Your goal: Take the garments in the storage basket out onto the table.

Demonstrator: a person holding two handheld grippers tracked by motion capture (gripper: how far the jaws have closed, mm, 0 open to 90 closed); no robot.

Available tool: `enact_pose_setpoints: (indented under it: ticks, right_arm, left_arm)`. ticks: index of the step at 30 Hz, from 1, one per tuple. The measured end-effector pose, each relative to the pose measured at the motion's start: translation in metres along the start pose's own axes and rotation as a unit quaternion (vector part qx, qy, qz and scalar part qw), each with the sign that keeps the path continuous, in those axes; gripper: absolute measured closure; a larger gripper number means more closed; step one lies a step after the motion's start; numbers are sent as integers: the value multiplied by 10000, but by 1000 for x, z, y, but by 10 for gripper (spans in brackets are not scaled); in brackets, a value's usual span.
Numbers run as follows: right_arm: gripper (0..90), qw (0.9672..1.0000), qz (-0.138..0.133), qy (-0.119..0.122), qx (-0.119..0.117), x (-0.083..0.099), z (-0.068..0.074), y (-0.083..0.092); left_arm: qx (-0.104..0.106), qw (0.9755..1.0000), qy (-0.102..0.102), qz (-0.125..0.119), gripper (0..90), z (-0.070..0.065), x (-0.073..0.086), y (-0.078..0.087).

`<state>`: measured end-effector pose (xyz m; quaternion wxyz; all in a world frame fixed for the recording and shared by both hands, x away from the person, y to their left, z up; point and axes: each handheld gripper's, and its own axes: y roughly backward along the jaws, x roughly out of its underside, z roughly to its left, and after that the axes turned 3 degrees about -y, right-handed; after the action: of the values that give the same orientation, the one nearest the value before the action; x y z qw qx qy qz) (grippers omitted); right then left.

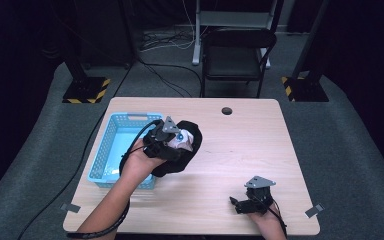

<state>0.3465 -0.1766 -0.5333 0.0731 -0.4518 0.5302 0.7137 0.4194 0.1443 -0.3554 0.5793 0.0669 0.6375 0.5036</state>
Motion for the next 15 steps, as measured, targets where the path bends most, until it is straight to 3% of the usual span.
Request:
enact_pose_setpoints:
  ticks: [15]
  right_arm:
    - [37,10000,3,1,-3,0,0,0]
  left_arm:
    - [308,9994,-137,118,363,-19,-7,-26]
